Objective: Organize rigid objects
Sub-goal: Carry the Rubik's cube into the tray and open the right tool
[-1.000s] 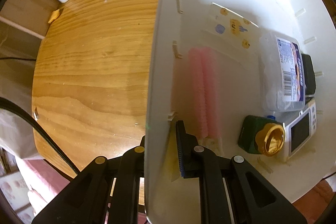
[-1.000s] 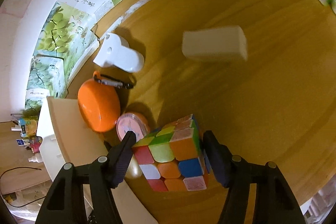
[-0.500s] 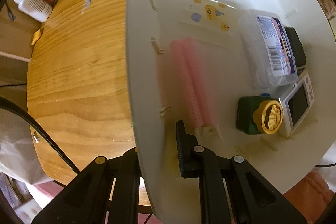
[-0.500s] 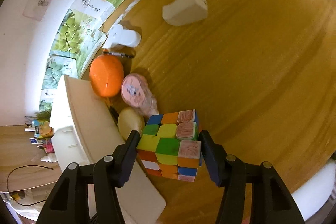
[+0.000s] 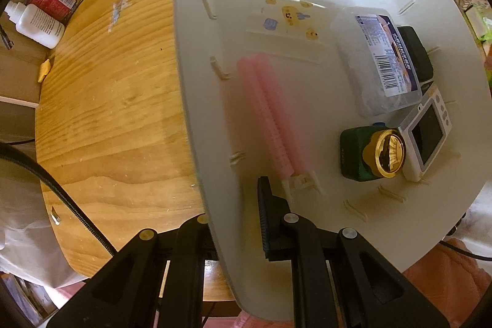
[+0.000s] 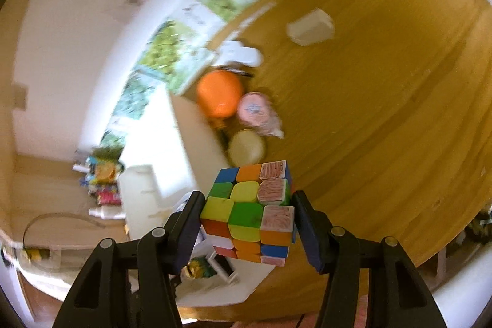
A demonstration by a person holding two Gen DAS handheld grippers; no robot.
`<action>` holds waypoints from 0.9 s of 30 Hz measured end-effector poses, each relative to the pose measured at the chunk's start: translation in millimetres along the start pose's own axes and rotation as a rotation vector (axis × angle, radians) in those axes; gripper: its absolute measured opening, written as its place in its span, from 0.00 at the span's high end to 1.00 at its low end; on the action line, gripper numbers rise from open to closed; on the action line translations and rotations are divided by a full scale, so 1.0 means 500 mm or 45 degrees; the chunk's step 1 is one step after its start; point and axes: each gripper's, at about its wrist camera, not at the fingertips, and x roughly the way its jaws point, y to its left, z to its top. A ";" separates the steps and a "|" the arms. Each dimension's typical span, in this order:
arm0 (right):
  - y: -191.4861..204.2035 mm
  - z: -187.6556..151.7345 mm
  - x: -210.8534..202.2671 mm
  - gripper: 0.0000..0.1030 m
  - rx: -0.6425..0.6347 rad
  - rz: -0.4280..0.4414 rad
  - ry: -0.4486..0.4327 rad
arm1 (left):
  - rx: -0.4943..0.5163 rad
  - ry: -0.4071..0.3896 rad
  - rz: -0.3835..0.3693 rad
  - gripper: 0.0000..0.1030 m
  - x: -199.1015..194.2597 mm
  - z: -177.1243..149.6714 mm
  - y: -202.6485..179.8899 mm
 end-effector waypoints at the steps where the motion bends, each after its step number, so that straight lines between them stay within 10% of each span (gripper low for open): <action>1: 0.015 -0.008 -0.008 0.43 -0.039 0.010 -0.005 | 0.000 0.000 -0.003 0.86 -0.005 -0.003 -0.003; 27: 0.236 -0.160 0.079 0.43 -0.724 0.038 0.040 | -0.059 -0.052 -0.010 0.87 -0.014 -0.028 0.018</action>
